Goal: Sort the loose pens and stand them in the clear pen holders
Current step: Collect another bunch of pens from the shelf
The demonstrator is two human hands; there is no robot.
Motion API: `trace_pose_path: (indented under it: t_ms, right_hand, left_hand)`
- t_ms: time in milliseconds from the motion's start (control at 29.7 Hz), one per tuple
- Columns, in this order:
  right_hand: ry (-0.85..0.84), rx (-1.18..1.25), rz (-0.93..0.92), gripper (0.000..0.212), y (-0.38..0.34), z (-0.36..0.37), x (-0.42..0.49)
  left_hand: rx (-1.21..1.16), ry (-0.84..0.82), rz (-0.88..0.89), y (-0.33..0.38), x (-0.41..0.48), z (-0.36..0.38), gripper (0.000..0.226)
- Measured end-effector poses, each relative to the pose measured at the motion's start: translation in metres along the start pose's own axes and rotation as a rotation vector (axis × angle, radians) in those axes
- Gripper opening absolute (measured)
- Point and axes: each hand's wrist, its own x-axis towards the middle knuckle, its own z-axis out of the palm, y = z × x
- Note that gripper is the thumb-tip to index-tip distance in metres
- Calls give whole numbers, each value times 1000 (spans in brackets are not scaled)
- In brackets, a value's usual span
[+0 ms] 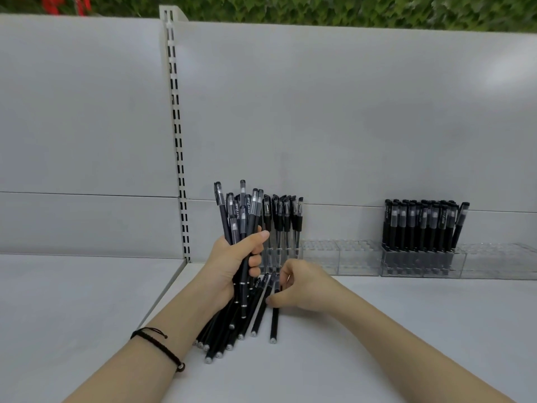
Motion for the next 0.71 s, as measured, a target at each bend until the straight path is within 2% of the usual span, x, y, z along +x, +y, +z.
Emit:
trace_pose_path:
  t_ms: [134,269,403,471,538,706]
  right_hand:
    - [-41,-8,0,35,2,-7,1]
    - [6,-43,20,20,7,-9,3]
    - [40,-109,57,49,1,-2,-1]
    - [48,-191,78,56,-4,1,-3]
    - [29,-207,89,56,-6,2,-5]
    - [-38,-40,103,43,-4,-5,-1]
  left_hand:
    - [9,6,-12,0,0,0,17]
    - [7,11,-16,0,0,0,16]
    - [24,-4,-20,-1,0,1,16]
    - [39,-3,-27,0,0,1,17]
    - [41,1,-29,0,0,1,18]
    - [36,0,-45,-2,0,2,22]
